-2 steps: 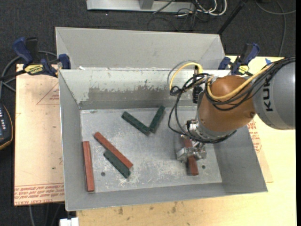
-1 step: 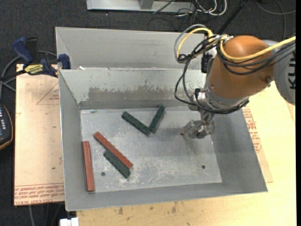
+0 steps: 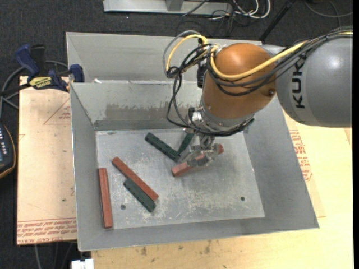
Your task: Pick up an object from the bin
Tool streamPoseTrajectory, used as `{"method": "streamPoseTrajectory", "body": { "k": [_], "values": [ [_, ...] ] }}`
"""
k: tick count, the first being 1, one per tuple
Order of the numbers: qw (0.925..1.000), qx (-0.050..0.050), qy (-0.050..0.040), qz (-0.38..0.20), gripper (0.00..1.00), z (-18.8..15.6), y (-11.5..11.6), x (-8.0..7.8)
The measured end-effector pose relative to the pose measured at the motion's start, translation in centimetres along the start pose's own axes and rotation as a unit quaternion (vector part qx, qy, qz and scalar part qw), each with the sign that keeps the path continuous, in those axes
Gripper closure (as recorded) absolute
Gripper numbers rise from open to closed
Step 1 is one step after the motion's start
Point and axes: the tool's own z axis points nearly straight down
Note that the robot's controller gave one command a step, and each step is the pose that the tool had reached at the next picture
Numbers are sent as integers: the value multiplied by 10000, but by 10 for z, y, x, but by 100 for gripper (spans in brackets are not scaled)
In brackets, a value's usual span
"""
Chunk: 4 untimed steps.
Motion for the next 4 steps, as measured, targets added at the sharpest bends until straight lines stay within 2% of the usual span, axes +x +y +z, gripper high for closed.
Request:
{"method": "streamPoseTrajectory", "body": {
  "k": [1,2,3,4],
  "values": [
    [10000,-1,21,56,0,-1,-1,6],
    [9824,-45,27,-1868,0,89,42,39],
    [9825,-19,21,-1864,100,87,40,38],
    [9392,-5,25,-3434,100,93,69,60]
  ]
}}
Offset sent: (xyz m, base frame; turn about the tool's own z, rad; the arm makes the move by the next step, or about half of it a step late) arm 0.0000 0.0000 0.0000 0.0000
